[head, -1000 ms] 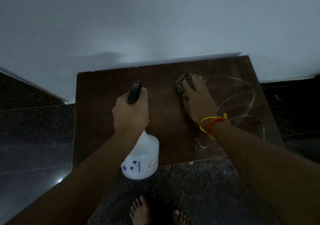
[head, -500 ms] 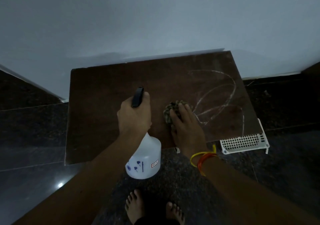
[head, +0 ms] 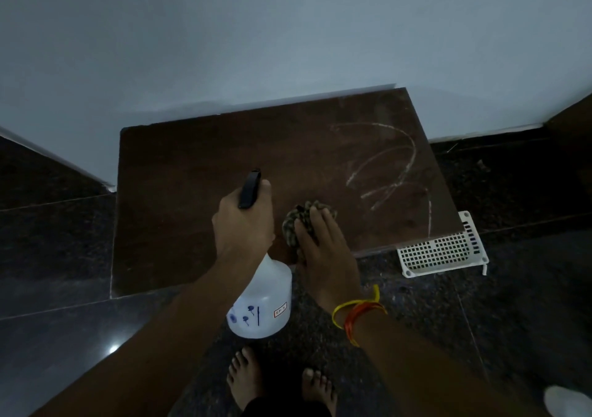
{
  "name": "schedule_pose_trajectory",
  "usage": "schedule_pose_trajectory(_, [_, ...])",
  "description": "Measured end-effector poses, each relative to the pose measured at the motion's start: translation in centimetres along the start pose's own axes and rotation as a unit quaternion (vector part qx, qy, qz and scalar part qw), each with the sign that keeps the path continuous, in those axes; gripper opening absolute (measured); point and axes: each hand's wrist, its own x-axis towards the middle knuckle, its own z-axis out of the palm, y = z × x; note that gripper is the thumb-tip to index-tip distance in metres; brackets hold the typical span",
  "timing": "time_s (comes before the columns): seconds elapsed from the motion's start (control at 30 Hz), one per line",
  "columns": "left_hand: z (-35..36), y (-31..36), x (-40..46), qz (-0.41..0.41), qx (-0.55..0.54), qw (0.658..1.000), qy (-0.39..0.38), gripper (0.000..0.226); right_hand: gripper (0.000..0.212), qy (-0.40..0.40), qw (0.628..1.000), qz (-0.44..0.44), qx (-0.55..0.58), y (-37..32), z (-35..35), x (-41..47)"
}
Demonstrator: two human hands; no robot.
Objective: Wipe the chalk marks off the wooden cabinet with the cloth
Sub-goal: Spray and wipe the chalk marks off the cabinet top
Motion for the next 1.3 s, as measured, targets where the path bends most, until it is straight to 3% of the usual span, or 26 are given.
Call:
schedule_pose_trajectory(0.23, [0.6,-0.5,-0.5,-0.005,-0.004,1.0,0.005,0.027,0.057,0.036,0.996,0.083,-0.003,3.4,-1.5,-0.6])
schedule_pose_trajectory(0.47, [2.0,-0.3,-1.3,0.0,-0.006,1.0,-0.007,0.027,0.06,0.004,1.0,-0.011,-0.012,4.2,-1.7,-1.6])
schedule_pose_trajectory(0.73, [2.9,0.4,-1.6,0.012,-0.01,1.0,-0.012,0.026,0.06,0.039,0.993,0.114,-0.019,7.4,-3.2,-1.4])
schedule_pose_trajectory(0.97, [4.2,0.4,-1.9,0.013,-0.006,0.999,-0.033,0.026,0.061,0.014,1.0,0.022,-0.018,7.4,-2.5,-2.4])
schedule_pose_trajectory(1.17, [3.8,0.4,-1.9,0.01,-0.006,0.999,-0.052,0.026,0.059,0.034,0.986,0.158,-0.034,9.2,-3.5,-2.0])
schedule_pose_trajectory(1.3, [3.3,0.9,-1.9,0.02,-0.001,0.998,-0.059,0.029,0.061,0.029,0.991,0.126,-0.025,7.3,-3.1,-2.1])
